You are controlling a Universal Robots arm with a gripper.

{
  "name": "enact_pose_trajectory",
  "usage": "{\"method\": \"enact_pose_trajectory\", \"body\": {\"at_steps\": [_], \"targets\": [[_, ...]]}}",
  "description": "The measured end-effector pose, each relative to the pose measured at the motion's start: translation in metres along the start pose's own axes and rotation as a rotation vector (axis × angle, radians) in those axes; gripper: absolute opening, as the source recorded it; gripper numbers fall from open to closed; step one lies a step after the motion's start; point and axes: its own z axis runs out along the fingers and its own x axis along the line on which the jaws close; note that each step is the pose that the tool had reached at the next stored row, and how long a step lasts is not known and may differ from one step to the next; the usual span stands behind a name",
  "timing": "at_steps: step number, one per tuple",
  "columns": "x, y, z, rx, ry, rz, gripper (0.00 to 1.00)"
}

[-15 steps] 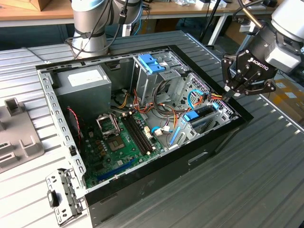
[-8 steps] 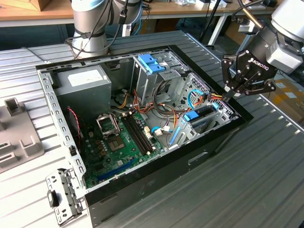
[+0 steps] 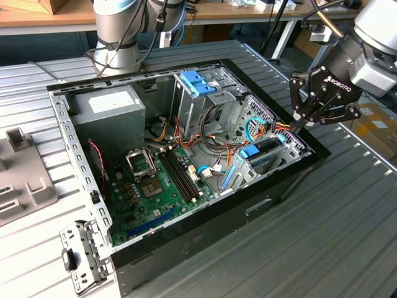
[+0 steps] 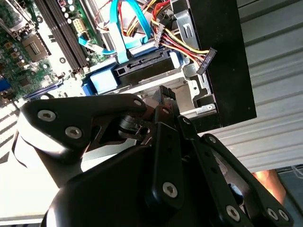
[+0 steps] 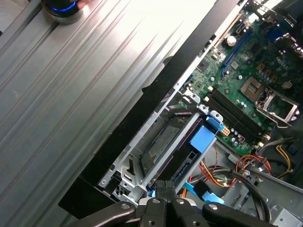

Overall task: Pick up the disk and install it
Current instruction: 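Insert the first disk wire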

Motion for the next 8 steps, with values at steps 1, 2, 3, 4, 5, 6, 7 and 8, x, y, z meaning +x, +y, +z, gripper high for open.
{"method": "enact_pose_trajectory", "body": {"at_steps": [1,2,3,4,5,6,7,8], "targets": [[0.0000,0.0000,0.0000,-0.0005,0.0000,-0.005,0.11],[0.0000,0.0000,0.0000,-0.0010,0.0001,-0.008,0.11],[0.0000,0.0000,0.0000,-0.0017,0.0003,-0.014,0.11],[0.0000,0.0000,0.0000,-0.0025,0.0004,-0.021,0.11],[0.0000,0.0000,0.0000,-0.0030,0.0004,-0.026,0.11],[0.0000,0.0000,0.0000,-0.0036,0.0006,-0.030,0.11],[0.0000,0.0000,0.0000,-0.0043,0.0007,-0.036,0.11],[0.0000,0.0000,0.0000,-0.0049,0.0008,-0.042,0.11]]}}
